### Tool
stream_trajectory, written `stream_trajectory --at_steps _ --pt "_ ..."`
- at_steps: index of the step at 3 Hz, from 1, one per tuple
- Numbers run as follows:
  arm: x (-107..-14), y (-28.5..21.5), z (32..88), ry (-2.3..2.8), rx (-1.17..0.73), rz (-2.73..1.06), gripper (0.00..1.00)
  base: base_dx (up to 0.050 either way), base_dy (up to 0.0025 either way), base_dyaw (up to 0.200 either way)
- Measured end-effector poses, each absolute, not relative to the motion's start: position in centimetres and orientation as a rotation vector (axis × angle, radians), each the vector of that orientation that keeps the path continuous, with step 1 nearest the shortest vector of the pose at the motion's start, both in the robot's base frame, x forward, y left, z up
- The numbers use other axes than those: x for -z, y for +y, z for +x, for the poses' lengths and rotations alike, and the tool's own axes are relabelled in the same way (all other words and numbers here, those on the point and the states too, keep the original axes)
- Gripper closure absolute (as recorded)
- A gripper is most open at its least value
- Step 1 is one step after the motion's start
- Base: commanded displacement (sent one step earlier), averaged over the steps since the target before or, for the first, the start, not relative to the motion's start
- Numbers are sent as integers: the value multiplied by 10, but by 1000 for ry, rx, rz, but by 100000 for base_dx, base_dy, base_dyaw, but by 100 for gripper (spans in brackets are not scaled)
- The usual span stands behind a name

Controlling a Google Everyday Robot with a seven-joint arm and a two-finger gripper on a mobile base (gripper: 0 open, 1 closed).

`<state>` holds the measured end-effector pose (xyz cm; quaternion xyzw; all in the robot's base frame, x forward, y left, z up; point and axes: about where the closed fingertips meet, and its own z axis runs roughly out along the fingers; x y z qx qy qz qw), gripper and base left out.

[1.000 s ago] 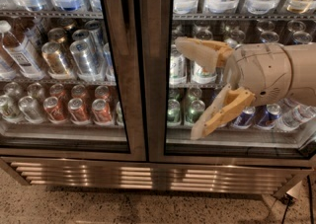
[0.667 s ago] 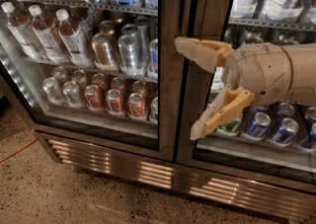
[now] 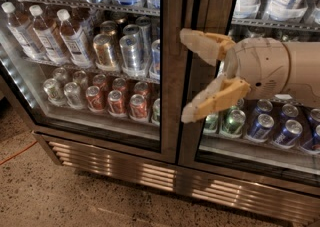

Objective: Open left fridge door

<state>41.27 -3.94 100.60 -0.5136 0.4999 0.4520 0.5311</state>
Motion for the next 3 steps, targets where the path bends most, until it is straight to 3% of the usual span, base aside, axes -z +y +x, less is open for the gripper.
stream_trajectory --at_steps 2,3 --pt "-1023 -36 463 1281 -999 -992 0 0 0 0" --pt "-1023 -36 463 1281 -999 -992 0 1 2 18997"
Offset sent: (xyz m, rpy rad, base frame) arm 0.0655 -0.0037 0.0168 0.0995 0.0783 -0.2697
